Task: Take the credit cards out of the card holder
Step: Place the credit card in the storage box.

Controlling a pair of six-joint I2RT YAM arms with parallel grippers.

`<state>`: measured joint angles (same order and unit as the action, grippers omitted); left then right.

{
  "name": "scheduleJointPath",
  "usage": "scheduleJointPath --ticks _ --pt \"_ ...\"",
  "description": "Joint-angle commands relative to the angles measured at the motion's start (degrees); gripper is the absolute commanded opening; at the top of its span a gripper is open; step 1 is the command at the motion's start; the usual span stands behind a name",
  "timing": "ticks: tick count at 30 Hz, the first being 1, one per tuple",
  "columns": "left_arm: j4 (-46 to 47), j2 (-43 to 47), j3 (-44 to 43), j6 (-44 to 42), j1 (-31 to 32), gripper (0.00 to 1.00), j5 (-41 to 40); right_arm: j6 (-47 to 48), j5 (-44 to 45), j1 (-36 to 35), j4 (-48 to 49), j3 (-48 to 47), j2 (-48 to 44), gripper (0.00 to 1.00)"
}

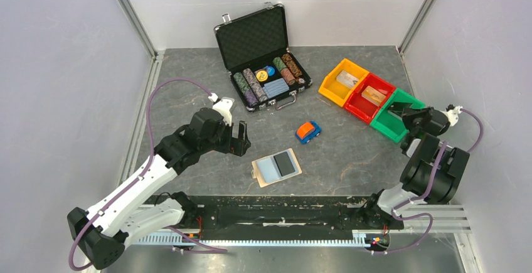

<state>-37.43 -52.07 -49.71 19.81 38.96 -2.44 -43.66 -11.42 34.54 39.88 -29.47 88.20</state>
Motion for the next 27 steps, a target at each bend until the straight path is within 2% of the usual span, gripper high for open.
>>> scheduleJointPath --ticks 1,13,18,22,27 --pt "0.9 1.3 -0.9 -3.9 -0.1 1.0 0.7 1.1 2.5 -0.1 1.0 -2.8 0.8 0.0" --pt "0.9 0.7 -1.2 -4.0 -0.1 1.0 0.8 0.7 2.7 -0.4 3.5 -2.9 4.0 0.0" --pt "1.0 0.5 -1.3 -4.2 -0.1 1.0 0.5 1.6 2.9 -0.7 2.8 -3.9 4.5 0.07" --pt "0.9 0.2 -1.3 -4.3 -0.1 1.0 0.5 2.7 3.8 -1.3 0.4 -5.8 4.3 0.18" --pt "0.9 0.1 -1.3 -4.3 -0.1 1.0 0.4 3.9 5.1 -1.8 -4.4 -8.7 4.1 0.19"
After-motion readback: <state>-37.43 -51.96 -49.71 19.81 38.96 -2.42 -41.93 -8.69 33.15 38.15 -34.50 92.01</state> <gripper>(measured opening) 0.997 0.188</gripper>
